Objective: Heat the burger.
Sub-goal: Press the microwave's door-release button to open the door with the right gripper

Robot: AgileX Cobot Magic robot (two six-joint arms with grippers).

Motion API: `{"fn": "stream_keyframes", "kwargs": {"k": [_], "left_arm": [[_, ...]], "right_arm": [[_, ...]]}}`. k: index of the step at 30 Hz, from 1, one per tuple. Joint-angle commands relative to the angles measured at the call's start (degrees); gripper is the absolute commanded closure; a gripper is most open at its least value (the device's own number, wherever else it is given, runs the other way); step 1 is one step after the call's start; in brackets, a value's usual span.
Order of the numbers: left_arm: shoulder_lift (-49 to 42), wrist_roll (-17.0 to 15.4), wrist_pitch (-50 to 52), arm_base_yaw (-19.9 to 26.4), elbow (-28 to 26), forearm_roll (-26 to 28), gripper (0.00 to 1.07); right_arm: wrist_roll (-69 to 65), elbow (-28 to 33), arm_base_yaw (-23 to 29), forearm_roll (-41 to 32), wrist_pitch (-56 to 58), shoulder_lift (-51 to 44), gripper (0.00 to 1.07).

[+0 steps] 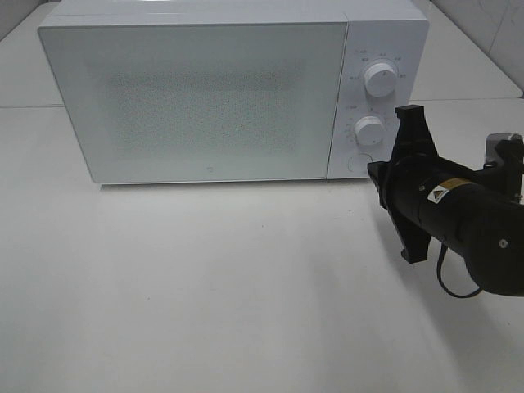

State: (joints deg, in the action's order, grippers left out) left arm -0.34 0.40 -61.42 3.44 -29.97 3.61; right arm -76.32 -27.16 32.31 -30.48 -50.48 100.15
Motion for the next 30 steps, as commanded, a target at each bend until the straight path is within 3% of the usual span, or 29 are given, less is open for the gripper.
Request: {"fn": "stream_keyframes", "kwargs": {"k": [1,6,14,30], "left_arm": [[-0.80,0.17,0.40,0.23,0.11,0.23,0.06],[-0.80,0.17,0.40,0.23,0.11,0.23,0.06],[-0.80,0.23,0.40,0.23,0.11,0.23,0.06],[-0.80,0.23,0.40,0.23,0.11,0.23,0.06]], "right_arm": [[-0.40,-1.49,-0.11,-1.66,0.29,1.20,1.07],[-0.52,-3.95,-0.23,-3.21,0.29,4.13,1.07],[-0.57,-8.08,-4.18,0.63,2.01,8.31,1.07],[-0.63,-14.21,-5.50,0.86,2.29,14.73,1.07]]}}
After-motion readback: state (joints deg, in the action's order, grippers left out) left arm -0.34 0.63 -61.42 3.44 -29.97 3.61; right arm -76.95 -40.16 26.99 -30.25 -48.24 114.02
